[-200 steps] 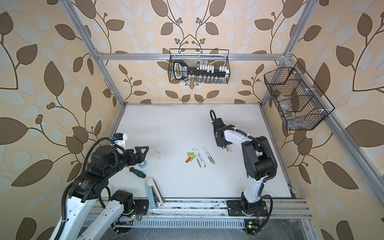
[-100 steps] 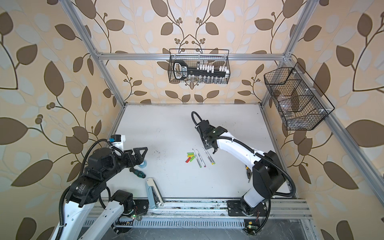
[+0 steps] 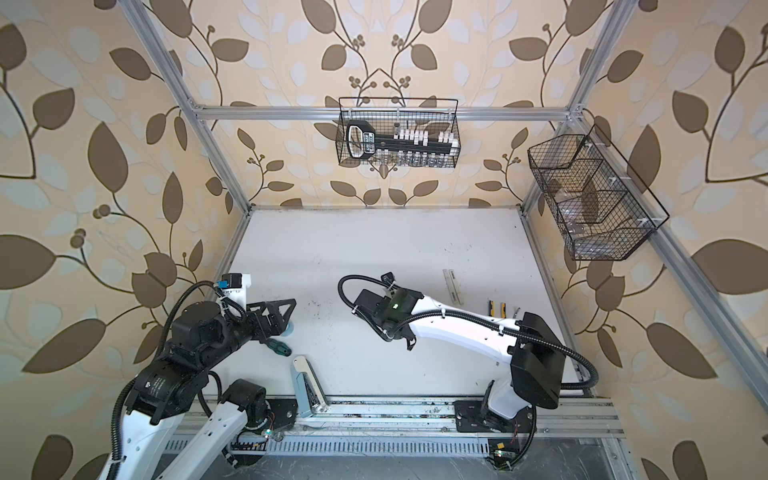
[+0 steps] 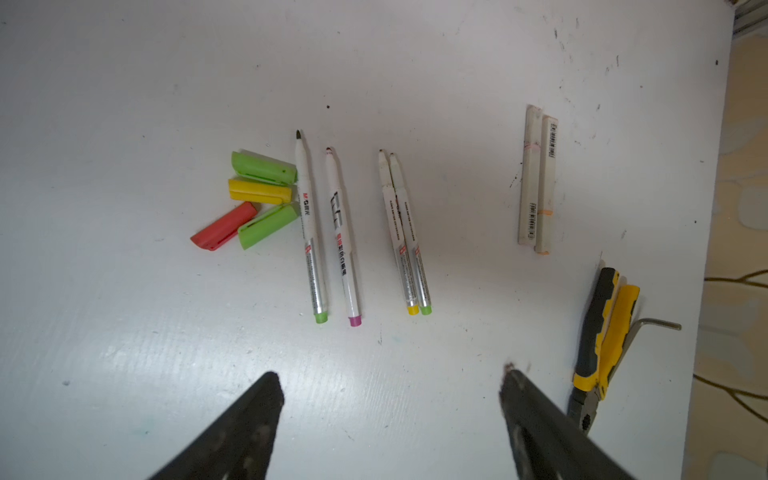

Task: Insert the pens into the pen caps
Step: 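Move the right gripper back over the white pens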

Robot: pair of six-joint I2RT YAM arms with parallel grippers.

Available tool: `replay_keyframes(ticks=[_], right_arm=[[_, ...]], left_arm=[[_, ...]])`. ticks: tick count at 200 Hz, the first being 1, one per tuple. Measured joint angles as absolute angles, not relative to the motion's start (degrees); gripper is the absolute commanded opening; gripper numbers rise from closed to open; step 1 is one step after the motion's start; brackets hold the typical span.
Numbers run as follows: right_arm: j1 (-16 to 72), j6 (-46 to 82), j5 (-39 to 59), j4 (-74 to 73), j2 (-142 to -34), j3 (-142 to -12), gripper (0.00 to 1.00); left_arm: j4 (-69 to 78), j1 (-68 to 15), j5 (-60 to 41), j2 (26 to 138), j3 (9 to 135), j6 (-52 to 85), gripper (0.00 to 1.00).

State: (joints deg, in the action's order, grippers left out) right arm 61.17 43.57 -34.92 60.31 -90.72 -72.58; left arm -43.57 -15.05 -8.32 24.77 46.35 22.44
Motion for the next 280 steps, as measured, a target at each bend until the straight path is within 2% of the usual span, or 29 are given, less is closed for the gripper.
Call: replay_keyframes(ticks=[43,77,135,163,169,202,280], right_arm=[[66.0,48.7,-36.5,63.5,-92.3,-75.1,0.89],[66.1,49.3,-35.9,59.4,-92.3,-71.8,0.9],[60.1,43.5,-32.9,51.6,-91.2,-66.3,0.95],[55.8,38.7,-29.7,46.1,-85.7,-60.4,0.97],[54.5,37.4,-28.7,44.6,-84.1,-59.0,1.0],[47.5,30.8,-22.7,37.8,-77.5,-53.6,1.0],[45.6,21.8,-16.0,33.5,-75.4,-50.5,1.0]], left_arm=[[-43.7,-15.3,-7.3,25.2,46.3,22.4,0.99],[-44.3,-17.0,-6.8,27.3,46.3,22.4,0.99],[-44.4,-17.3,-7.1,29.8,46.3,22.4,0.99],[-44.5,-17.3,-7.0,30.6,46.3,22.3,0.99],[-44.8,-17.3,-7.0,30.6,46.3,22.2,0.99],[-46.2,-17.7,-6.8,30.5,46.5,22.0,0.99],[-46.1,-17.7,-6.9,27.7,46.5,21.3,0.99]])
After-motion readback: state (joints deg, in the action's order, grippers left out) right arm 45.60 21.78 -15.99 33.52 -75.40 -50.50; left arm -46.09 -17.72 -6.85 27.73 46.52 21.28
